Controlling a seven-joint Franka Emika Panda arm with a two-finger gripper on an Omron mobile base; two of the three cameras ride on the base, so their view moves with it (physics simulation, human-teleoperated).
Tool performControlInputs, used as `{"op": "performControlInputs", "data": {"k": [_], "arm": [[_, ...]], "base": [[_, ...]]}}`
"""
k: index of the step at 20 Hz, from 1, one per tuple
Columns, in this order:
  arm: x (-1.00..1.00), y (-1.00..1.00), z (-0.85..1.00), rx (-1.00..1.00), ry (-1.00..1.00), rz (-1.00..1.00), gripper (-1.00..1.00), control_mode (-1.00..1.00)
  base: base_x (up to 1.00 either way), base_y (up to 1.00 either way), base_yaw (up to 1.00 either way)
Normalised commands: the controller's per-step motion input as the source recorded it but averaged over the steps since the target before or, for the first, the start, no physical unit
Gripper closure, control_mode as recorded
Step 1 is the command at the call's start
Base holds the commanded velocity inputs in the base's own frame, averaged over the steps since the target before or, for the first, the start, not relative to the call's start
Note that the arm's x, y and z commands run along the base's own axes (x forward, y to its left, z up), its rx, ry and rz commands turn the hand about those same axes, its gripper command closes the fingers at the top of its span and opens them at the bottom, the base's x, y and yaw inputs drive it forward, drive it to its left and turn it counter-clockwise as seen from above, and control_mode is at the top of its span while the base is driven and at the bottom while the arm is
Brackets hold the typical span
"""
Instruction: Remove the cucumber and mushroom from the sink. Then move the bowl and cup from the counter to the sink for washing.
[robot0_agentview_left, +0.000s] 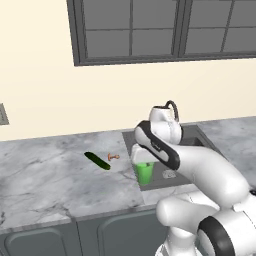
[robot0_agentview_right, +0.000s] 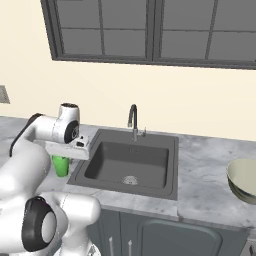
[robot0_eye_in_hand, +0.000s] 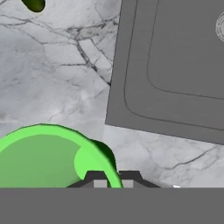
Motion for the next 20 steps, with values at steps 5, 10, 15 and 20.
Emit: {"op": "performControlInputs", "data": {"k": [5,10,15,20], "arm": [[-0.01,-0.35,0.03,0.01,-0.08,-0.04,1.00,-1.00],[0.00,-0.33,0.06,0.03,-0.10,-0.04,1.00,-1.00],[0.05,-0.29,0.07,0.04,-0.10,-0.04,1.00,-1.00],[0.07,-0.28,0.07,0.05,-0.11,-0.02,1.00,-1.00]], "base": [[0.00,0.00,0.00],[0.00,0.00,0.00],[0.00,0.00,0.00],[0.00,0.00,0.00]]}}
